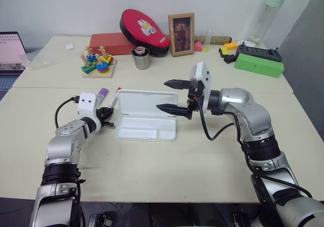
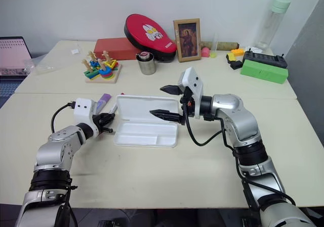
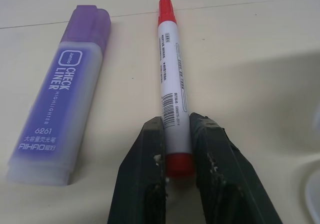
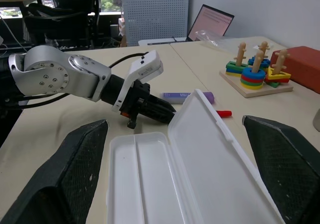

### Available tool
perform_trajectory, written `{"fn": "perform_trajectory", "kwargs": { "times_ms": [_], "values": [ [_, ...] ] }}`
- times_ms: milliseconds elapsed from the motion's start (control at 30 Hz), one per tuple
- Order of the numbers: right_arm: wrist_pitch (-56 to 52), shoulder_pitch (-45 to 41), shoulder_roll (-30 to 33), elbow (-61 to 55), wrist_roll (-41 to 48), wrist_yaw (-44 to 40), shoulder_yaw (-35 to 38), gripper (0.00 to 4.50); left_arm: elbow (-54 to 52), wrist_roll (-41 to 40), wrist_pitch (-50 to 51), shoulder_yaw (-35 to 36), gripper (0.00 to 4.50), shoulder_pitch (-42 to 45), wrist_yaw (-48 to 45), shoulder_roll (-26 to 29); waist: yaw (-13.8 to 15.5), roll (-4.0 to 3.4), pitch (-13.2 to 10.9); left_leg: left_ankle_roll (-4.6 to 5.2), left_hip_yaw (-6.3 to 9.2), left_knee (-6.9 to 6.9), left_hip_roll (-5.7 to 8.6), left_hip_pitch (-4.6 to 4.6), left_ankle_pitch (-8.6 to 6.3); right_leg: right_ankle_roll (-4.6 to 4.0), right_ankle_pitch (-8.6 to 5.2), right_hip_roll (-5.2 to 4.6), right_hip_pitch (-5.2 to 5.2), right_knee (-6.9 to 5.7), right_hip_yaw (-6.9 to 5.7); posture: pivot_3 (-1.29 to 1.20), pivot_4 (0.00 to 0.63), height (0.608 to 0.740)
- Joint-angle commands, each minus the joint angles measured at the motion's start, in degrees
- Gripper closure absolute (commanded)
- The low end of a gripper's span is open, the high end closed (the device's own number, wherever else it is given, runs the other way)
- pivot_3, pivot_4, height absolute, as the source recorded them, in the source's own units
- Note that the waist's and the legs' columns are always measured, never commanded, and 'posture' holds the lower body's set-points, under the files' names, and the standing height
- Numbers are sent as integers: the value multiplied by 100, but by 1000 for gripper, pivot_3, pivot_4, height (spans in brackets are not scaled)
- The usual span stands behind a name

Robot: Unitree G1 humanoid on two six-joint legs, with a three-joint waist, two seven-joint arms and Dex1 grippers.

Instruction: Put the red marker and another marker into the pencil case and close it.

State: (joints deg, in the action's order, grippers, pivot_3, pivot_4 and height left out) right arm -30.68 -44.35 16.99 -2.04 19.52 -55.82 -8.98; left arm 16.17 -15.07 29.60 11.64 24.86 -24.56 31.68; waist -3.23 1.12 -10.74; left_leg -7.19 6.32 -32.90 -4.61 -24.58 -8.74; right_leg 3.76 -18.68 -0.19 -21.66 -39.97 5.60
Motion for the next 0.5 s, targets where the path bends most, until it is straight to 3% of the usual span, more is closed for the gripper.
{"fn": "perform_trajectory", "kwargs": {
  "times_ms": [33, 100, 200, 333, 500],
  "values": [
    [-54, -199, -27, -127, 269, 55, 196, 0, -29, 69, -694, 470, 4037, 133, 487, -52, 1, 0, 0, 0, 0, 0, 0, 0, 0, 0, 0, 0, 0, 0, 0, 0, 150, 740],
    [-195, -234, 18, -197, 472, -15, 291, 0, -295, 102, -1544, 880, 4037, 306, 855, -12, 5, 1, -1, 0, 0, 0, 0, 0, 0, 0, 0, 0, 0, 0, 0, 0, 150, 740],
    [-350, -282, 112, -276, 724, -83, 437, 0, -1041, -220, -2163, 1053, 4037, 373, 431, 28, 18, 2, -1, -1, 3, -1, -1, -11, 1, -1, 1, 0, -7, 1, -3, 0, 150, 740],
    [-493, -288, 413, -366, 1004, -304, 572, 0, -2041, -612, -2572, 903, 4037, 336, -832, 610, 59, 2, -1, -9, 2, 3, 2, -14, 5, 0, 1, -4, -5, 9, -4, 0, 150, 740],
    [-237, -183, 929, -199, 820, -603, 425, 0, -2346, -712, -2453, 28, 4037, 206, -2746, 1704, 51, -8, -5, -7, -3, 4, 3, -10, 4, 0, 0, -4, -6, 8, -1, 0, 150, 740]
  ]
}}
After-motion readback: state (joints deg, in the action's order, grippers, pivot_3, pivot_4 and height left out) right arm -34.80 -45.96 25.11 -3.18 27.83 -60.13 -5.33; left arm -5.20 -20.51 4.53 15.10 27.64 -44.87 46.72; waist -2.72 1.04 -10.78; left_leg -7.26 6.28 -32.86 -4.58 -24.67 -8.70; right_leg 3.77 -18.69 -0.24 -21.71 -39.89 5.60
